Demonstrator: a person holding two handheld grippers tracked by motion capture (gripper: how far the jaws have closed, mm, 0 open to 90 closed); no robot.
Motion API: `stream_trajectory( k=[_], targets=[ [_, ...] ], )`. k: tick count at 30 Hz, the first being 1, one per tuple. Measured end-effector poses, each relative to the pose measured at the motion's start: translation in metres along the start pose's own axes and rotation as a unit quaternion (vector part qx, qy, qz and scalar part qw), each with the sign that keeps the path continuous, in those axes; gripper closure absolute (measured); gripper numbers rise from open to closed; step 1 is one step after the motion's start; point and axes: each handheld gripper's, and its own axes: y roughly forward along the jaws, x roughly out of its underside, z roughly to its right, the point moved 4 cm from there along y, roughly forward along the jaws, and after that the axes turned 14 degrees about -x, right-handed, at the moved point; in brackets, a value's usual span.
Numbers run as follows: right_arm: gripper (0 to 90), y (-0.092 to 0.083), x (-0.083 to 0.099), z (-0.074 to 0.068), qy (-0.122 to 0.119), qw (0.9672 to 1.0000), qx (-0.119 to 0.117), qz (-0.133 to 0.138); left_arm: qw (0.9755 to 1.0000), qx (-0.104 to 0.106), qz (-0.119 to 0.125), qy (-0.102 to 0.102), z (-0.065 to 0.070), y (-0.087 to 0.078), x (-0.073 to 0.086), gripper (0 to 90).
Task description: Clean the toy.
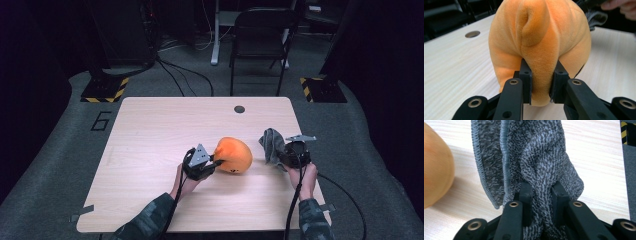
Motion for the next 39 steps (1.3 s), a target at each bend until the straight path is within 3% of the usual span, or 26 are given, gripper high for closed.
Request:
stream_trajectory(
  k=[1, 6, 11, 16, 19, 22, 24, 27, 32, 37, 39],
  targets=[
    [74.6, -0.001, 0.000, 0.000, 0.000, 1.0000, 0.000, 0.001, 0.9997, 0.002, -0.007, -0.021, -0.001, -0.001, -0.002, 75.5],
    [74.6, -0.006, -0.005, -0.002, -0.003, 0.9999, -0.007, 0.012, 0.9960, 0.000, -0.041, -0.079, -0.004, -0.003, -0.005, 75.3],
    [74.7, -0.019, -0.018, -0.021, -0.021, 0.9988, -0.031, 0.033, 0.9912, -0.001, -0.078, -0.106, -0.002, 0.001, -0.002, 75.2],
    [74.7, -0.033, -0.036, -0.068, -0.062, 0.9934, -0.083, 0.050, 0.9886, -0.001, -0.096, -0.116, 0.003, 0.008, 0.001, 74.7],
    [74.7, -0.035, -0.044, -0.108, -0.089, 0.9875, -0.117, 0.057, 0.9880, 0.000, -0.097, -0.120, 0.006, 0.011, 0.001, 74.5],
    [74.6, -0.026, -0.044, -0.138, -0.123, 0.9824, -0.133, 0.046, 0.9883, -0.001, -0.095, -0.119, 0.008, 0.011, 0.001, 74.3],
    [74.6, -0.011, -0.040, -0.146, -0.129, 0.9823, -0.132, 0.034, 0.9890, 0.000, -0.096, -0.113, 0.011, 0.011, 0.001, 74.3],
    [74.6, 0.010, -0.031, -0.144, -0.133, 0.9842, -0.117, 0.012, 0.9903, -0.002, -0.099, -0.097, 0.012, 0.014, 0.005, 73.9],
    [74.6, 0.012, -0.030, -0.140, -0.136, 0.9857, -0.099, 0.006, 0.9920, -0.001, -0.098, -0.080, 0.013, 0.015, 0.006, 73.5],
    [74.6, 0.012, -0.027, -0.131, -0.136, 0.9865, -0.091, -0.006, 0.9913, 0.006, -0.098, -0.087, 0.013, 0.016, 0.007, 72.9],
    [74.5, 0.013, -0.025, -0.126, -0.134, 0.9878, -0.078, -0.012, 0.9913, 0.002, -0.094, -0.092, 0.013, 0.016, 0.007, 72.8]
  ],
)
